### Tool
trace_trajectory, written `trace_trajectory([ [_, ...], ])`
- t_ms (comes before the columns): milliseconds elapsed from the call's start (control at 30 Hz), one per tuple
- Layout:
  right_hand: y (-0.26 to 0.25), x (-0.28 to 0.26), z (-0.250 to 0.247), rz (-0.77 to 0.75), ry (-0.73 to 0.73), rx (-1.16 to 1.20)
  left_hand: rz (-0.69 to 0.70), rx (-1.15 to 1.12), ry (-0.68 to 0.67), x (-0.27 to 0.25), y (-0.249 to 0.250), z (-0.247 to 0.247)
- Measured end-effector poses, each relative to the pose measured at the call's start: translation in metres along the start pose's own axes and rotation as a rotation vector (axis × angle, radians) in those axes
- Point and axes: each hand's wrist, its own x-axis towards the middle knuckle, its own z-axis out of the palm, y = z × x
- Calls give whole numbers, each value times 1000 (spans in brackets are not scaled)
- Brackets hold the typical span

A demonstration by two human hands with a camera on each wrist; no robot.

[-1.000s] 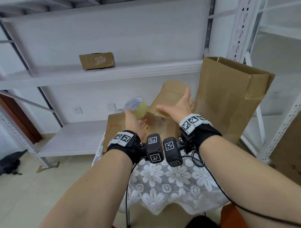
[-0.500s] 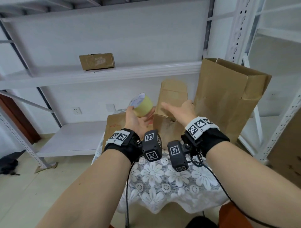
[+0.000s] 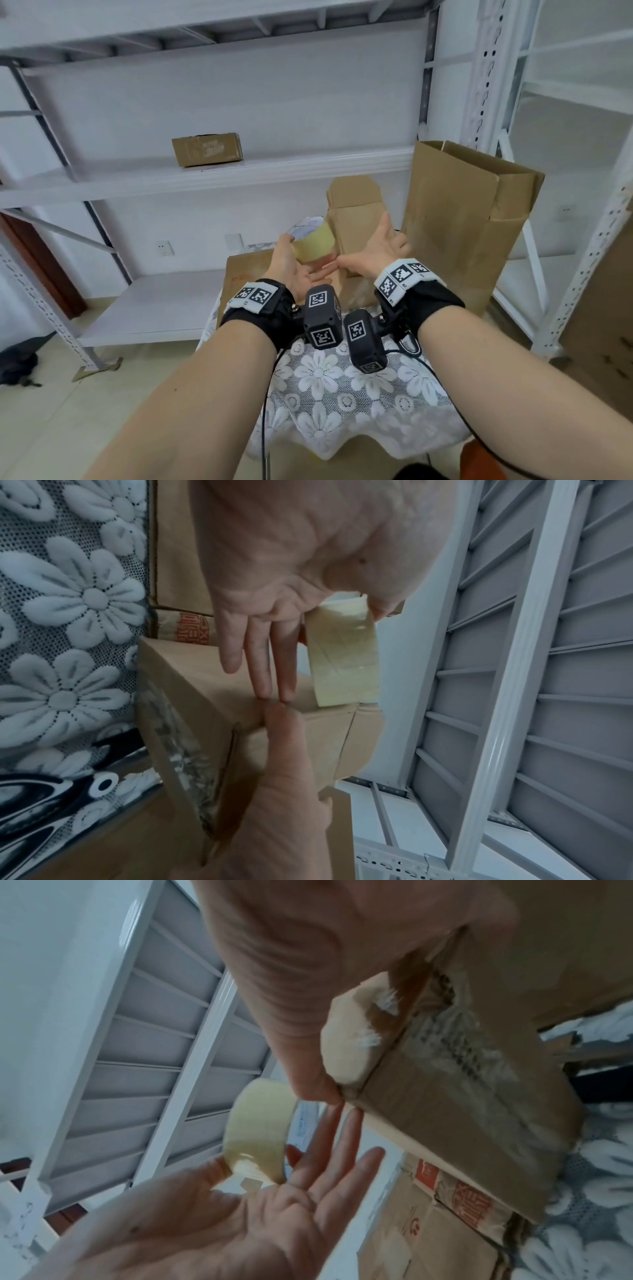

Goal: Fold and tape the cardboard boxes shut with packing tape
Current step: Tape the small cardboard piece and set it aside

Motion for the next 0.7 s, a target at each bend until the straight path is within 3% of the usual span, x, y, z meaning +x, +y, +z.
trace_trajectory([
  [167, 6, -2, -4, 8, 4, -77, -2, 1, -46, -3, 4, 2],
  [300, 4, -4, -21, -102, 88, 106, 54, -125, -58, -4, 17, 7],
  [500, -22, 3, -74, -422, 491, 361, 196, -213, -106, -11, 50, 35],
  [700, -35, 38, -111, -349, 799, 265, 196, -186, -132, -6, 62, 52],
])
